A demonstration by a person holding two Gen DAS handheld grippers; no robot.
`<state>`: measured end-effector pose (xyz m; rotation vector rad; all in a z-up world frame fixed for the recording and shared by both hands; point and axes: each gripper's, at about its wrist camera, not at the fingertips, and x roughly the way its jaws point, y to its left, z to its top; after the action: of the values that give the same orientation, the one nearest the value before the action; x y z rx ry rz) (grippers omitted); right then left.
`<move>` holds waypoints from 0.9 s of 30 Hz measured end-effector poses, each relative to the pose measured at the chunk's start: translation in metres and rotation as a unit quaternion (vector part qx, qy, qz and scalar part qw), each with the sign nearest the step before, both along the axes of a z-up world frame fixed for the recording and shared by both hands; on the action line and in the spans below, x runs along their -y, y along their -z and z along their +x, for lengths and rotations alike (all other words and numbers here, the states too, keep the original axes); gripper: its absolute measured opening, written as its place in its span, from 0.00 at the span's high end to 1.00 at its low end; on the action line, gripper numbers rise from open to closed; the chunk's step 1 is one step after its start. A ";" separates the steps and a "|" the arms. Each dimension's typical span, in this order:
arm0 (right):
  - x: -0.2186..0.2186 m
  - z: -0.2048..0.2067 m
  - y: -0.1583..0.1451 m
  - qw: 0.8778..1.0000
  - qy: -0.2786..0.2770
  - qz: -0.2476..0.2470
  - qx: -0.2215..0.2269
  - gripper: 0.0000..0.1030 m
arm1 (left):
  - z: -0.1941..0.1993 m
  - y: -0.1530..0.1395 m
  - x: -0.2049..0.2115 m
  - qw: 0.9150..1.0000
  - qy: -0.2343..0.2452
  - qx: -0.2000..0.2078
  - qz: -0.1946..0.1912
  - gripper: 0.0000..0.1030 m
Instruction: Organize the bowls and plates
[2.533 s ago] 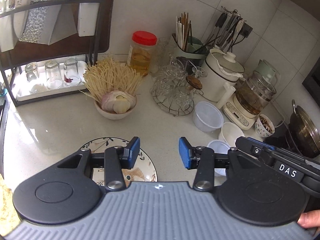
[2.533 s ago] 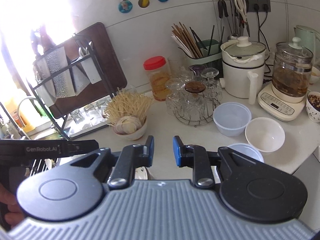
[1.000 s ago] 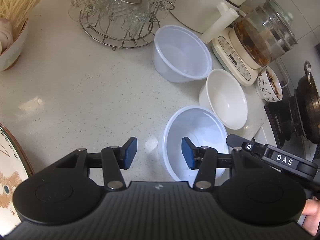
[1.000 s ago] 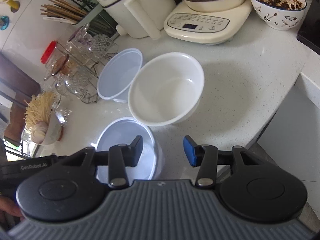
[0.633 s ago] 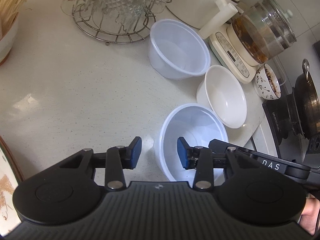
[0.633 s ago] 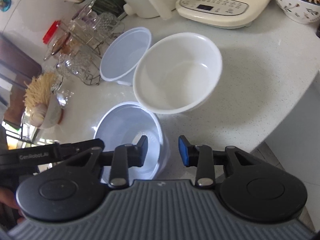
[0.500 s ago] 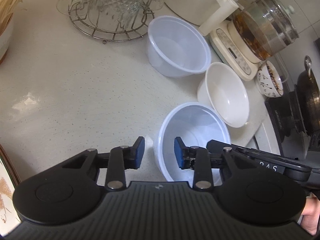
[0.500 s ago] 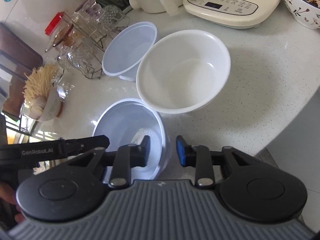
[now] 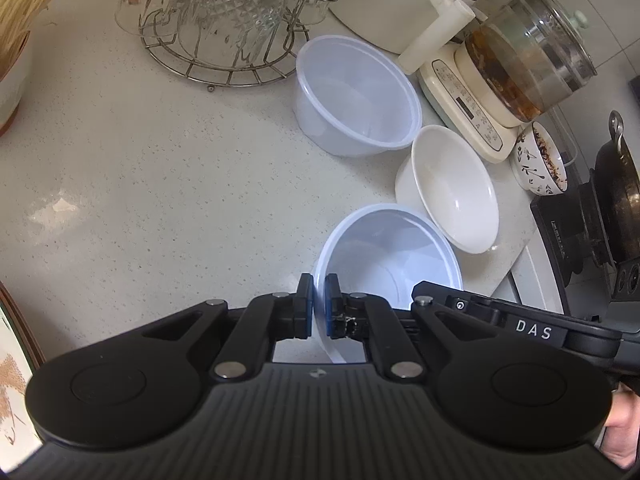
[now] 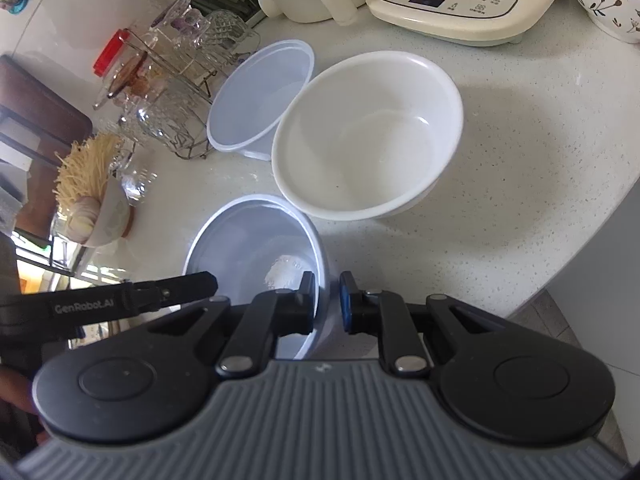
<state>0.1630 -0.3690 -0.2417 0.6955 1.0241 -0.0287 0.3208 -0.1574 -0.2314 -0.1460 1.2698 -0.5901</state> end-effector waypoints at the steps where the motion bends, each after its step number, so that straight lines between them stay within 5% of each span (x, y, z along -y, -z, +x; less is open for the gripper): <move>1: 0.000 -0.001 -0.001 1.000 0.003 0.000 0.002 0.85 | 0.000 0.000 -0.001 1.000 -0.001 -0.001 -0.001 0.93; 14: -0.021 0.000 -0.029 0.999 0.016 -0.004 0.041 0.85 | -0.001 -0.033 -0.030 1.000 -0.007 0.028 -0.009 0.93; 27: -0.074 0.032 -0.045 0.997 -0.043 -0.003 0.058 0.84 | 0.008 -0.053 -0.097 0.997 -0.069 0.037 -0.003 0.93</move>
<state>0.1952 -0.2954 -0.1969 0.6395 0.9401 0.0824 0.3288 -0.0602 -0.1785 -0.2128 1.1759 -0.4773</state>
